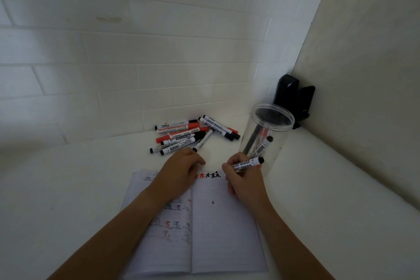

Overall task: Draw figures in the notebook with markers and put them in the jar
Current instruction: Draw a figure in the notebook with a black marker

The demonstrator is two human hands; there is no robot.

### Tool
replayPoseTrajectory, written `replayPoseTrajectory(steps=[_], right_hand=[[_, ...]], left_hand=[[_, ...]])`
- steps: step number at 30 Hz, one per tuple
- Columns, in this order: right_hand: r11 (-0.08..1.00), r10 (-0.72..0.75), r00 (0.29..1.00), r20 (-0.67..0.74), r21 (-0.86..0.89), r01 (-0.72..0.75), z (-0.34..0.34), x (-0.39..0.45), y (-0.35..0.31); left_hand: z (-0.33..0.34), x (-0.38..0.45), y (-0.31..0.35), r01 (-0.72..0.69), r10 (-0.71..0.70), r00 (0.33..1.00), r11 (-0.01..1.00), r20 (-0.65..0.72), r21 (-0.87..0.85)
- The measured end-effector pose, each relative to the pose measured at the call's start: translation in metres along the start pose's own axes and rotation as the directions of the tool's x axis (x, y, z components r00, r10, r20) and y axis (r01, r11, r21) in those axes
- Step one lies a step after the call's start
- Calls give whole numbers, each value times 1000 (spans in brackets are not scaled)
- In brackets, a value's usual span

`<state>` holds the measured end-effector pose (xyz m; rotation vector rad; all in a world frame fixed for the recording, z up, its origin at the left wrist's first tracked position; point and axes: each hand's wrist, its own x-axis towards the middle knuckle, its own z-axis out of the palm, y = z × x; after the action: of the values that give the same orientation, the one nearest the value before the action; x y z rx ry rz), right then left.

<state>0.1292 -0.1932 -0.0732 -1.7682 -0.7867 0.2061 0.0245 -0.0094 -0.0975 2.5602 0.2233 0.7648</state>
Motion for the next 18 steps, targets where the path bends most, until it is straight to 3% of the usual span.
replayPoseTrajectory(steps=[12, 18], right_hand=[[999, -2, 1000, 25, 40, 1, 0, 1, 2], [996, -16, 1000, 19, 85, 15, -1, 2, 3]], left_hand=[[-6, -10, -6, -7, 12, 996, 999, -93, 53], [-20, -12, 9, -20, 10, 990, 997, -139, -71]])
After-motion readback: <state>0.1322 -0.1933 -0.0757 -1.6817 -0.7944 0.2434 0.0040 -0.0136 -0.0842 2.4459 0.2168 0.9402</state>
